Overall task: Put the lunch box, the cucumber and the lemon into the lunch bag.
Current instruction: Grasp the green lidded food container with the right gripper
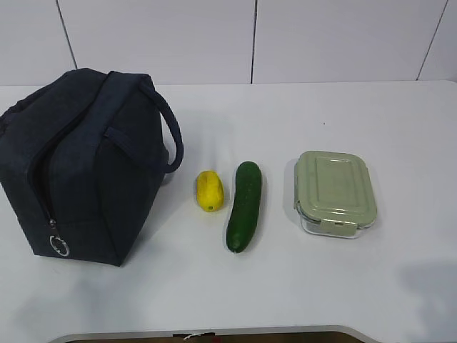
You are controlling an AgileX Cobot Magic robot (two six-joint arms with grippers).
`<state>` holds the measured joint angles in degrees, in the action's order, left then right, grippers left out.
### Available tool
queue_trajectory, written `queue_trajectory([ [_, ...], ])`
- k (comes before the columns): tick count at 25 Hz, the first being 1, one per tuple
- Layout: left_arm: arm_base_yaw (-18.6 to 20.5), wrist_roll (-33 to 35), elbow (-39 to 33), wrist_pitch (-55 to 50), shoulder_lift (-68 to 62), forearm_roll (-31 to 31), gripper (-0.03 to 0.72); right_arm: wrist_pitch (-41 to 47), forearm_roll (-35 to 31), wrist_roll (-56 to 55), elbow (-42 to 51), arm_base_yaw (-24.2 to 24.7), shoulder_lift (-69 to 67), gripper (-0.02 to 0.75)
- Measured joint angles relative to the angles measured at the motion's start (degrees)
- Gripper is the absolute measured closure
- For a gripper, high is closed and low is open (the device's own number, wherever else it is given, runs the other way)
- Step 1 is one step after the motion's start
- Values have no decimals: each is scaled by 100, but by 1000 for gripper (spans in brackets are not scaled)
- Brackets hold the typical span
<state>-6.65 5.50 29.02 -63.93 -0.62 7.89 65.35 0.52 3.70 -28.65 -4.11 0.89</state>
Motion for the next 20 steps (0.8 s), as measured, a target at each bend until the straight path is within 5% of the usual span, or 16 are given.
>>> queue_trajectory([
  [20, 0, 0, 0, 0, 0, 71, 446, 0, 0, 0, 0, 0, 0, 239],
])
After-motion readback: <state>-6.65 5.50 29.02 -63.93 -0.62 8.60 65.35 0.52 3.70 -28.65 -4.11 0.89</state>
